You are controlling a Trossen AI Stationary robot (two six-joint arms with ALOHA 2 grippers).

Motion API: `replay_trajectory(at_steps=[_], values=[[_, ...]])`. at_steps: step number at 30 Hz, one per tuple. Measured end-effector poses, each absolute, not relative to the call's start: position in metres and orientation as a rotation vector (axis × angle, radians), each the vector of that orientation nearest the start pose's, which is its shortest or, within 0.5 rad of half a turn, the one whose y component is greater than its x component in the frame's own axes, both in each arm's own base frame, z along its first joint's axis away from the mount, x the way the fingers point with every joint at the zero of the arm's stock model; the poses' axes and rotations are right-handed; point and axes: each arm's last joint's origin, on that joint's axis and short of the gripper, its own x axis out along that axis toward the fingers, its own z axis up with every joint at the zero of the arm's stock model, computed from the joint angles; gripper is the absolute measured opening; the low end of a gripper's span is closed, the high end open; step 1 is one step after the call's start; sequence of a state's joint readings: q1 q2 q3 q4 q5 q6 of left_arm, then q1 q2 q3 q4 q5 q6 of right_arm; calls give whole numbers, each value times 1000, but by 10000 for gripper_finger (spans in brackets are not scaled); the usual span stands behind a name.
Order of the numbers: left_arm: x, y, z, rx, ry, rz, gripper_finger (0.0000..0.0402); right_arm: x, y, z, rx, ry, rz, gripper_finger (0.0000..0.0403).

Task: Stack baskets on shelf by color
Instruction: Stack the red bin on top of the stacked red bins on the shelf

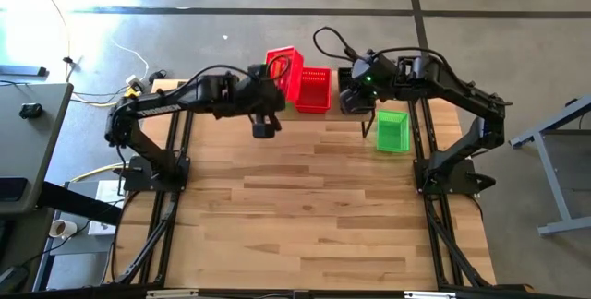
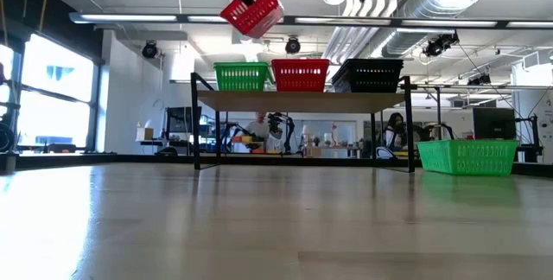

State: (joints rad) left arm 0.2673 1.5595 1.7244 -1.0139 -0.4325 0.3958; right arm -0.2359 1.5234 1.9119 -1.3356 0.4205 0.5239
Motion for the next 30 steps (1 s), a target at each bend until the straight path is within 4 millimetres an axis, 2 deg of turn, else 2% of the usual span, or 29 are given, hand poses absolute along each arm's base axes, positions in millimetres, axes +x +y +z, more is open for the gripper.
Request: replay_trajectory(at_steps=[4, 7, 14, 18, 22, 30], values=[[295, 100, 403, 448, 959, 492, 0, 259, -76, 442, 438, 705, -863, 140], [293, 101, 400, 462, 998, 479, 0, 265, -78, 446, 485, 610, -859, 140], [286, 94, 394, 494, 1124, 487, 0, 292, -84, 455, 533, 396, -793, 140], [284, 85, 392, 534, 1171, 481, 0, 308, -85, 452, 545, 368, -725, 140], [283, 72, 389, 576, 1214, 421, 0, 323, -85, 447, 639, 348, -645, 140], [282, 44, 388, 715, 1272, 415, 0, 342, -68, 437, 693, 366, -576, 140]])
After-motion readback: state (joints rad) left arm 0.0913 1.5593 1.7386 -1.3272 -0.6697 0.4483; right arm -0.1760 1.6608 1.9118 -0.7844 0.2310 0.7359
